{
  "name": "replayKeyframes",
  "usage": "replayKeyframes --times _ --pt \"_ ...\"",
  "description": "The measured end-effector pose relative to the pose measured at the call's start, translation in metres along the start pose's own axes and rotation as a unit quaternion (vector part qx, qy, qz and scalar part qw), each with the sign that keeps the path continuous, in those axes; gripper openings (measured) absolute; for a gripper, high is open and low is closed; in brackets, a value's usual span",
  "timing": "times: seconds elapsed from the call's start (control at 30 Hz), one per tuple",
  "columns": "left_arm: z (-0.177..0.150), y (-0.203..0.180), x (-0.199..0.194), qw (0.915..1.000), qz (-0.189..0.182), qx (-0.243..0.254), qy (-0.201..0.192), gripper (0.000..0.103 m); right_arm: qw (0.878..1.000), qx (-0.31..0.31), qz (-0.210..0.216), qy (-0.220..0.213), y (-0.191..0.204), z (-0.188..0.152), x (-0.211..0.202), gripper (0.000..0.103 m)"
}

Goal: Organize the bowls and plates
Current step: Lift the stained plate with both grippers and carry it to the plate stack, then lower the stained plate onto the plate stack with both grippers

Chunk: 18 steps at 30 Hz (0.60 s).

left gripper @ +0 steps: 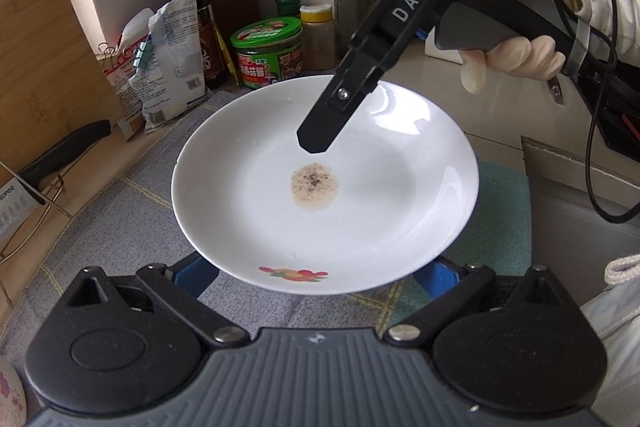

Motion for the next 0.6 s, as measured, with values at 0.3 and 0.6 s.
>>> replayKeyframes --times 0.3,0.6 --pt "0.006 -0.003 0.014 0.9997 -0.022 0.008 0.008 0.101 1.0 0.021 -0.013 0.0 -0.017 -0.008 -0.003 0.097" --pt "0.007 -0.001 0.022 0.9991 -0.038 0.007 0.017 0.101 0.999 0.028 -0.02 0.01 -0.023 -0.011 0.003 0.097"
Point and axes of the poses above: each gripper's, at about its wrist camera, not at the fingertips, and x roughly the way its jaws point, y to its left, z to its top, the point moved 2 cm from there along x, roughly the way its jaws point, and after that the axes turned 1 degree about x, right-handed, at the moved point
